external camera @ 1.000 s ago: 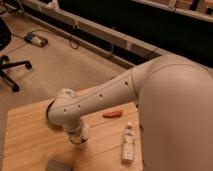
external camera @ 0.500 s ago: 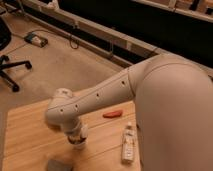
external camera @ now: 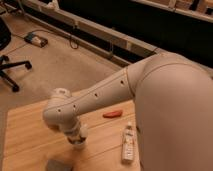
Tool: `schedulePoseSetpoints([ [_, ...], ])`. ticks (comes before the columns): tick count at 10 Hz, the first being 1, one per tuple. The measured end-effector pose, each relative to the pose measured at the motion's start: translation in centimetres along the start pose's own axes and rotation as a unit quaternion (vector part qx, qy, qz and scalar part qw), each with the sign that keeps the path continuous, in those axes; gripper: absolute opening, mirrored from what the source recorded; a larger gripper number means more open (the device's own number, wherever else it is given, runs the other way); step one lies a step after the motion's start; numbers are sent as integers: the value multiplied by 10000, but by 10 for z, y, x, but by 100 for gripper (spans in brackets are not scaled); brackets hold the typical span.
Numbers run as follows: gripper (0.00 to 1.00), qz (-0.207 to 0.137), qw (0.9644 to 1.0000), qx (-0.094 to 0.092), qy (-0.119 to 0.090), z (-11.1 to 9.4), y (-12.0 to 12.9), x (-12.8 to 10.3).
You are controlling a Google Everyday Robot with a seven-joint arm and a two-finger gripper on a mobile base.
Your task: Place the white sponge in the ceramic cup
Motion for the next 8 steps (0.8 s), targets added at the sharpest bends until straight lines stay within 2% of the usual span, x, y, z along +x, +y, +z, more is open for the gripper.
schedulePoseSetpoints([
  [5, 0, -14, 9998, 115, 147, -11, 3, -4],
  [8, 0, 91, 9994, 299, 126, -20, 6, 1],
])
